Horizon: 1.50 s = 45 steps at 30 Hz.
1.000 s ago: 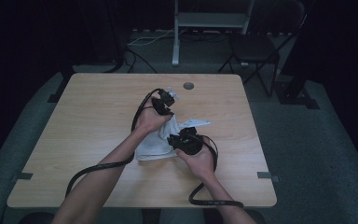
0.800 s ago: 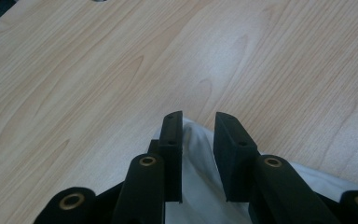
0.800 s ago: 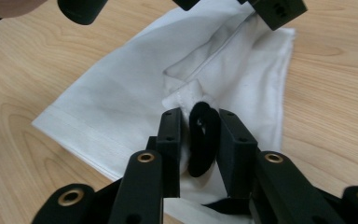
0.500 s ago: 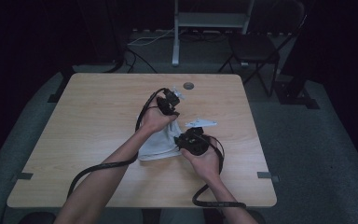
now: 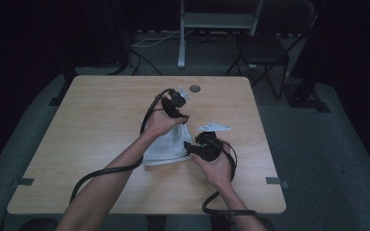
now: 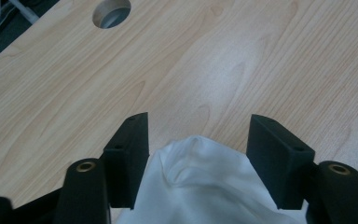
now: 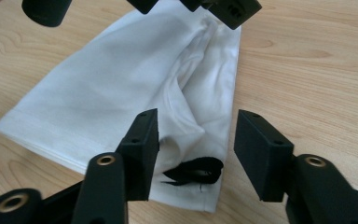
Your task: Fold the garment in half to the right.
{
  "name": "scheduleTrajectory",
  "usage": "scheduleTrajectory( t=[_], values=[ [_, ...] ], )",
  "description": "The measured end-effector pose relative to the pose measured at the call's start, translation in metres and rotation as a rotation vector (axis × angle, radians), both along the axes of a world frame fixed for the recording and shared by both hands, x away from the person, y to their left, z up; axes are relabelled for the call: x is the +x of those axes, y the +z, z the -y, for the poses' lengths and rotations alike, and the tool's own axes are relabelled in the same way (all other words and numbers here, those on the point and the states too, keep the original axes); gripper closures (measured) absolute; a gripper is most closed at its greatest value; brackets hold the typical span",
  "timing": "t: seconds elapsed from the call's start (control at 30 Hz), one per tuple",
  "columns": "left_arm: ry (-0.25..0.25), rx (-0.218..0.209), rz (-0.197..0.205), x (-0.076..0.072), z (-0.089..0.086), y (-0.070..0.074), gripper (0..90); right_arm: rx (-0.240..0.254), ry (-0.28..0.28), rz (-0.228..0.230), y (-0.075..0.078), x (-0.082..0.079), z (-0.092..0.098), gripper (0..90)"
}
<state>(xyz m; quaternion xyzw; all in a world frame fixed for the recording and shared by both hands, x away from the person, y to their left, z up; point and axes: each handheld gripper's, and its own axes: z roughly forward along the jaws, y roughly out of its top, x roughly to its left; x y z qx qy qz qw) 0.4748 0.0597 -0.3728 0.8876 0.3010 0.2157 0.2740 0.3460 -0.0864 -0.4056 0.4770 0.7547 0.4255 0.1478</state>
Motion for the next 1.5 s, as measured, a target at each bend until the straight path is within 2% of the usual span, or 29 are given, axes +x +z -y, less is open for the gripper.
scheduleTrajectory(
  t=[0.13,0.4,0.5,0.67,0.77,0.87,0.9,0.97,1.13,1.33,1.5],
  values=[
    [0.021,0.009,0.0,0.001,-0.011,0.003,31.1,-0.002,0.009,0.002,0.0,0.001,-0.001,44.4],
    [0.048,0.026,0.014,-0.003,-0.044,0.004,31.0,-0.044,0.001,-0.056,-0.011,0.007,0.001,47.3],
    [0.05,0.048,0.016,-0.007,-0.054,0.002,31.0,-0.056,-0.012,-0.076,-0.014,0.008,0.001,49.0],
    [0.026,0.093,0.027,-0.022,-0.065,-0.006,31.0,-0.068,-0.013,-0.087,-0.017,0.007,-0.001,54.2],
    [0.017,0.099,0.032,-0.032,-0.072,-0.01,31.0,-0.08,-0.008,-0.088,-0.018,0.008,-0.002,56.8],
    [0.014,0.095,0.033,-0.038,-0.077,-0.011,31.0,-0.089,-0.004,-0.095,-0.019,0.008,-0.004,57.7],
    [0.006,0.104,0.036,-0.044,-0.081,-0.013,31.0,-0.09,-0.003,-0.099,-0.019,0.008,-0.005,58.0],
    [-0.001,0.096,0.032,-0.055,-0.085,-0.02,31.0,-0.091,-0.004,-0.102,-0.02,0.008,-0.006,58.1],
    [0.006,0.075,0.027,-0.064,-0.089,-0.027,31.0,-0.097,-0.003,-0.099,-0.021,0.008,-0.007,58.4],
    [0.0,0.092,0.036,-0.077,-0.095,-0.032,31.0,-0.09,-0.008,-0.1,-0.022,0.008,-0.008,58.3],
    [-0.003,0.084,0.049,-0.095,-0.1,-0.032,31.0,-0.088,-0.008,-0.103,-0.023,0.007,-0.01,58.4]
  ],
)
